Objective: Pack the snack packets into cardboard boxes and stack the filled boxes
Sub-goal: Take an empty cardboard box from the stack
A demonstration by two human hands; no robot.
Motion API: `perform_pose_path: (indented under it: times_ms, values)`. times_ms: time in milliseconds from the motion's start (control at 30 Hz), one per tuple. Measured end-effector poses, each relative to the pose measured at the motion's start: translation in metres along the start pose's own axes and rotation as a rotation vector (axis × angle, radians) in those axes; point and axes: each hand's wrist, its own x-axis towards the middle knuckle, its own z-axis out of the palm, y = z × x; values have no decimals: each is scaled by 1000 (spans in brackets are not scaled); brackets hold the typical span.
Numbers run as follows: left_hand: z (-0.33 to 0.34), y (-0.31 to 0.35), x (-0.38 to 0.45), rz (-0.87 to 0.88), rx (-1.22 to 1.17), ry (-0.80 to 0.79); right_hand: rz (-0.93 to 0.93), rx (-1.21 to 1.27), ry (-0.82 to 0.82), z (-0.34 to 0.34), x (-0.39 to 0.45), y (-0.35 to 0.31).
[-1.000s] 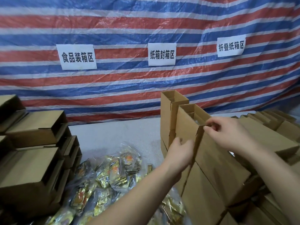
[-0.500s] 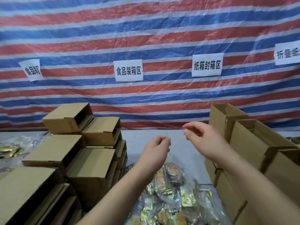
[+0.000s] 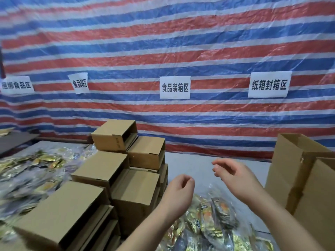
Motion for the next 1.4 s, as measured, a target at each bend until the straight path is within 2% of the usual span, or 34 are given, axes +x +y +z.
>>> perform_pose_path:
  times_ms: [367,800,967,1133,1400]
  values:
    - [-22,-38,19,18,126,83,37,54,-73,48,3,21]
    - [-27,-93,23,-80,206,57,175,5,-134,63,-11,75]
    - [-41,-103,31,-98,242,94,211,3,-160,72,-12,86]
    - [-64,-98,52,-37,343,206,182,0,-205,97,5,76]
    - [-136,-83,125,122,652,435,-2,-24,-282,167,85,14]
